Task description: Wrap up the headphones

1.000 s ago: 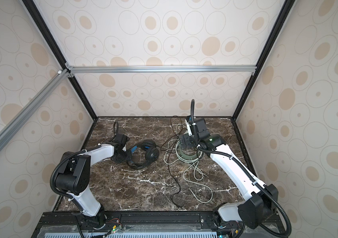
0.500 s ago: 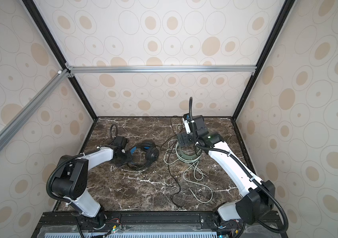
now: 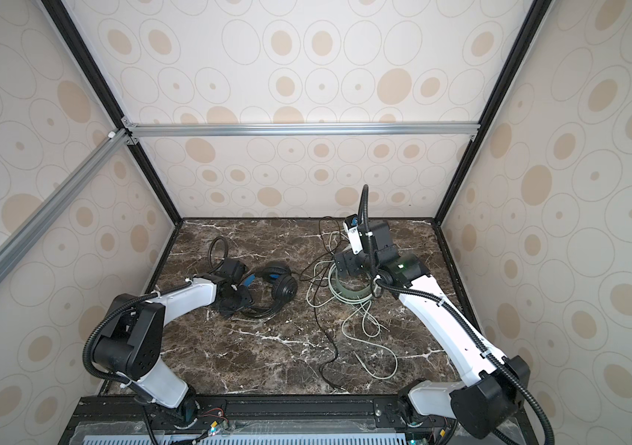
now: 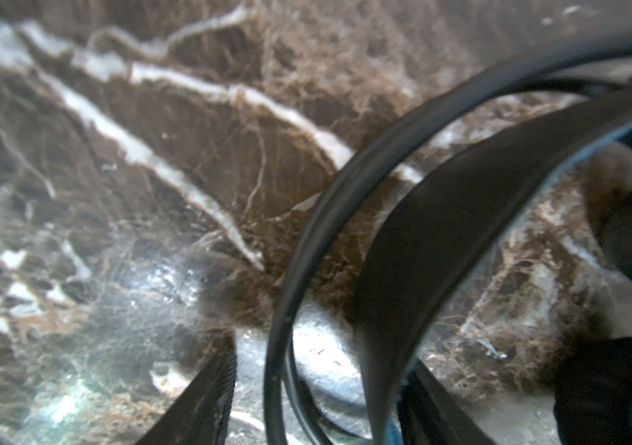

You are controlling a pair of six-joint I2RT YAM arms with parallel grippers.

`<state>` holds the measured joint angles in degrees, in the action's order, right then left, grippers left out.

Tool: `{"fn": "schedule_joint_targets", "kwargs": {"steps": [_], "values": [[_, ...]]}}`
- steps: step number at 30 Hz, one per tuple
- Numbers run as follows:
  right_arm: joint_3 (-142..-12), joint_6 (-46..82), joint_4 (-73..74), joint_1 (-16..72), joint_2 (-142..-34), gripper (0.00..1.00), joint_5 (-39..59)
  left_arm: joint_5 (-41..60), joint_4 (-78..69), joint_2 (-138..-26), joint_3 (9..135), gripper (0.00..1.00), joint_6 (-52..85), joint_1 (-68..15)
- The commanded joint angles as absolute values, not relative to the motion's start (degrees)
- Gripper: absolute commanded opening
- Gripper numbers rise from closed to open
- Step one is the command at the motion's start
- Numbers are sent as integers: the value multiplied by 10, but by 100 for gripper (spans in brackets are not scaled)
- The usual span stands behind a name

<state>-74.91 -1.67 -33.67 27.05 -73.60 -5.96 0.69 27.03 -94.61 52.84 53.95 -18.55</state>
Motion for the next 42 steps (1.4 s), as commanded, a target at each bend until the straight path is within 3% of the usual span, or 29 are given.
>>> {"fn": "schedule_joint_targets", "kwargs": {"steps": [1,8,14,20,30,42], "values": [[-740,-30,-324,274,-715,100,-51,-23,301,-961,526,62,585,-212],[-718,-43,-317,293,-677,100,-63,-50,314,-999,532,42,614,-235],[-704,-43,-316,305,-654,100,-56,-77,323,-1005,548,1,606,-236],[-696,-41,-323,305,-639,100,-31,-164,387,-965,656,0,524,-228],[-719,-12,-294,302,-656,100,130,-237,481,-937,940,0,310,-169],[-784,50,-229,302,-729,100,176,-130,426,-916,1017,0,168,-135]]}}
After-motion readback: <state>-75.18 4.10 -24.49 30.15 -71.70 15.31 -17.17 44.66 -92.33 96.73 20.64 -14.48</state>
